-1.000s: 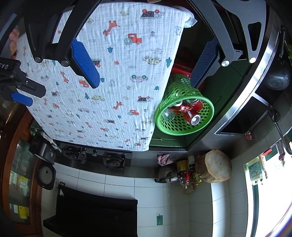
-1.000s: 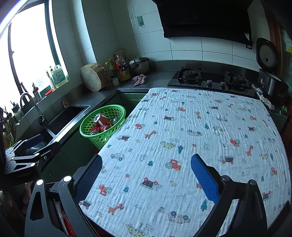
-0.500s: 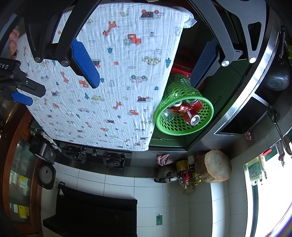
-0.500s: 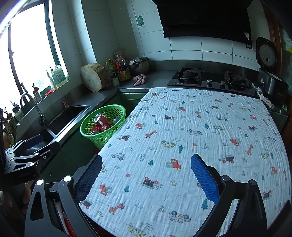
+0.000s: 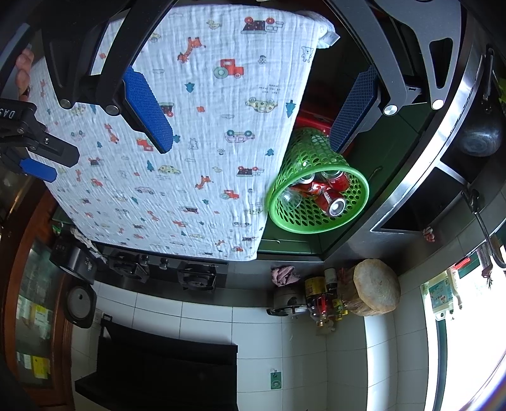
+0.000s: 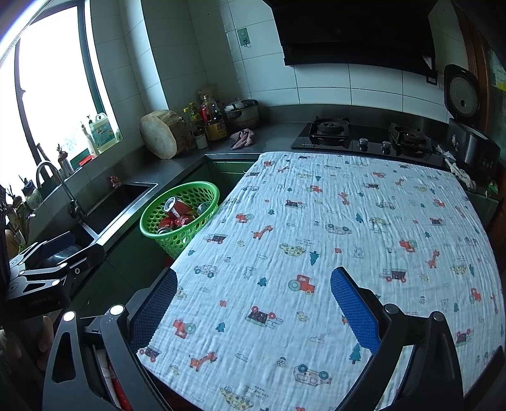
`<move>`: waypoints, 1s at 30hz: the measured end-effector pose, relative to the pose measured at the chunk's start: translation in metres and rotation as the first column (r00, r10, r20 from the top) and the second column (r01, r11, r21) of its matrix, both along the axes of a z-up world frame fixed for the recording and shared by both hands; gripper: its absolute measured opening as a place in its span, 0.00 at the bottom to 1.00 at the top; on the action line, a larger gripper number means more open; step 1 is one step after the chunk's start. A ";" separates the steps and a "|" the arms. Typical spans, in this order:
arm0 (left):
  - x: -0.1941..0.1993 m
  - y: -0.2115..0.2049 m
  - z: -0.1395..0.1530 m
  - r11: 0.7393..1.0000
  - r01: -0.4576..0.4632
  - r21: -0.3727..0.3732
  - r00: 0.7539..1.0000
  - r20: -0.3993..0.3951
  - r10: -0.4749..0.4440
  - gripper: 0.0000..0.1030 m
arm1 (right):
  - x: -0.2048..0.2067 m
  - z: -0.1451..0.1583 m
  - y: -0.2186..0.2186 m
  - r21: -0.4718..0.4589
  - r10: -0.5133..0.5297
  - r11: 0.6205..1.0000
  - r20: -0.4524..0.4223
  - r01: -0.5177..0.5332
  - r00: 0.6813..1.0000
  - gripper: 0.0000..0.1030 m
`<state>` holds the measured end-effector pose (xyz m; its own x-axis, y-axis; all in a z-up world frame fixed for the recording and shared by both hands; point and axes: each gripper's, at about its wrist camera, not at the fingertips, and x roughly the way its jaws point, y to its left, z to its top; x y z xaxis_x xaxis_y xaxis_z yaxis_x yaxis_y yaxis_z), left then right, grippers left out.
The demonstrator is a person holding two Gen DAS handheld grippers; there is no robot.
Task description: Collect trash
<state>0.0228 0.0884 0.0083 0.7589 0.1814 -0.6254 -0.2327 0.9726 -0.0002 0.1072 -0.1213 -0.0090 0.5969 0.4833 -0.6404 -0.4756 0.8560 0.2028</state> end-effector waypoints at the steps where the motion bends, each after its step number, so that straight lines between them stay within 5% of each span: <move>1: 0.000 0.000 0.000 1.000 0.000 -0.001 1.000 0.000 0.000 0.95 | 0.000 0.000 -0.001 -0.001 -0.001 1.000 0.000 0.001 1.000 0.92; 30: -0.003 0.001 0.003 1.000 -0.003 0.020 1.000 0.016 0.003 0.95 | -0.001 -0.003 0.002 0.006 0.014 1.000 0.000 -0.014 1.000 0.92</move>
<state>0.0198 0.0898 0.0111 0.7683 0.1962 -0.6093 -0.2355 0.9717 0.0160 0.1064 -0.1193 -0.0123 0.5903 0.4958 -0.6370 -0.4877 0.8479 0.2080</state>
